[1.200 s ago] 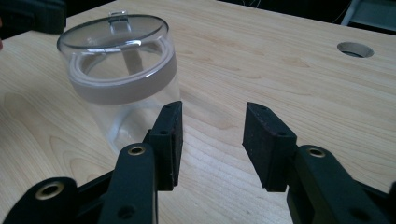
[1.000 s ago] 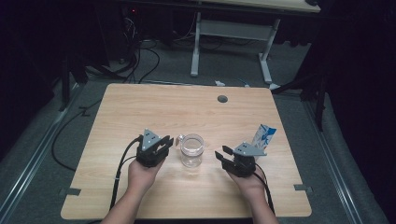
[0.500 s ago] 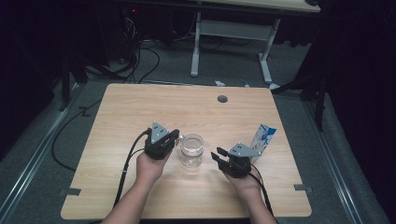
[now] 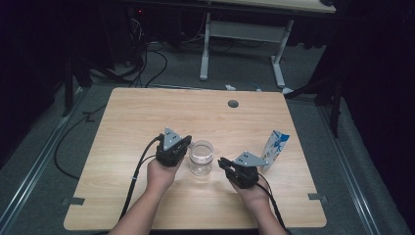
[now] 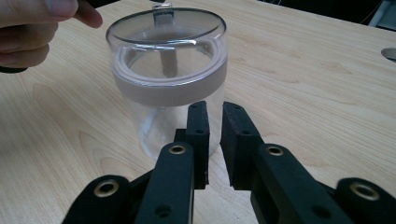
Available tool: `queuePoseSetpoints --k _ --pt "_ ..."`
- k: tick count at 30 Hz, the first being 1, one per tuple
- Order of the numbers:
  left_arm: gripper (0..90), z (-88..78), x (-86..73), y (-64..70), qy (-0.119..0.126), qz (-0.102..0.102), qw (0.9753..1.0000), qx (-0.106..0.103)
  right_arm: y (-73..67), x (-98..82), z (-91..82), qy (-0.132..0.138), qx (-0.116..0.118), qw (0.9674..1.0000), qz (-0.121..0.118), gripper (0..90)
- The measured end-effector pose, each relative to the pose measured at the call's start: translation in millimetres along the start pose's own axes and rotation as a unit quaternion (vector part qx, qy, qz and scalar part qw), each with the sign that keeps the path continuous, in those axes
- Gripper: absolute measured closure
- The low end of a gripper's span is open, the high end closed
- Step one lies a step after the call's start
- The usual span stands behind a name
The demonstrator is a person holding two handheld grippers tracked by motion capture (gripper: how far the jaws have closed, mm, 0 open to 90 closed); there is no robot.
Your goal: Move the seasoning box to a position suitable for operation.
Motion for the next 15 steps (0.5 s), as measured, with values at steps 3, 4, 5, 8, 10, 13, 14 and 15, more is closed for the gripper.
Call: queuePoseSetpoints --k 3,4,5,8,10,13,14,15 --pt "89.9 1.0 -0.9 0.2 -0.002 0.004 1.0 0.002 -0.9 0.6 -0.1 0.001 -0.002 1.0 -0.003 85.5" --pt "89.9 1.3 -0.9 0.3 -0.001 0.003 1.0 0.002 -1.2 0.8 -0.2 0.001 -0.002 1.0 -0.003 86.5" --pt "89.9 1.6 -0.9 0.5 0.0 0.002 1.0 0.002 -1.5 1.0 -0.3 0.002 -0.002 1.0 -0.005 87.7" --pt "90.0 2.1 -1.8 1.6 0.0 0.007 1.0 0.001 -3.0 1.6 -0.2 0.003 -0.001 1.0 -0.008 89.9" --pt "90.0 2.5 -2.4 2.7 0.0 0.008 1.0 0.001 -4.3 2.4 0.0 0.004 0.0 0.9999 -0.011 90.0" --pt "90.0 2.7 -2.5 2.5 0.001 0.007 1.0 0.0 -6.4 3.6 0.7 0.006 0.002 0.9999 -0.011 90.0" --pt "90.0 2.7 -2.7 2.4 0.001 0.008 1.0 0.0 -7.0 3.9 0.9 0.006 0.002 0.9999 -0.01 90.0" --pt "90.0 2.6 -2.9 2.2 0.003 0.008 1.0 -0.001 -7.4 4.2 1.2 0.007 0.003 0.9999 -0.011 90.0"
Point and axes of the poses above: each handheld gripper's, and its own axes: z roughly forward along the jaws, x roughly out of its top, y roughly to its right, the point moved 4 cm from there along z, roughly forward along the jaws, and after that the axes turned 13 degrees about -z, right-handed, at the moved point
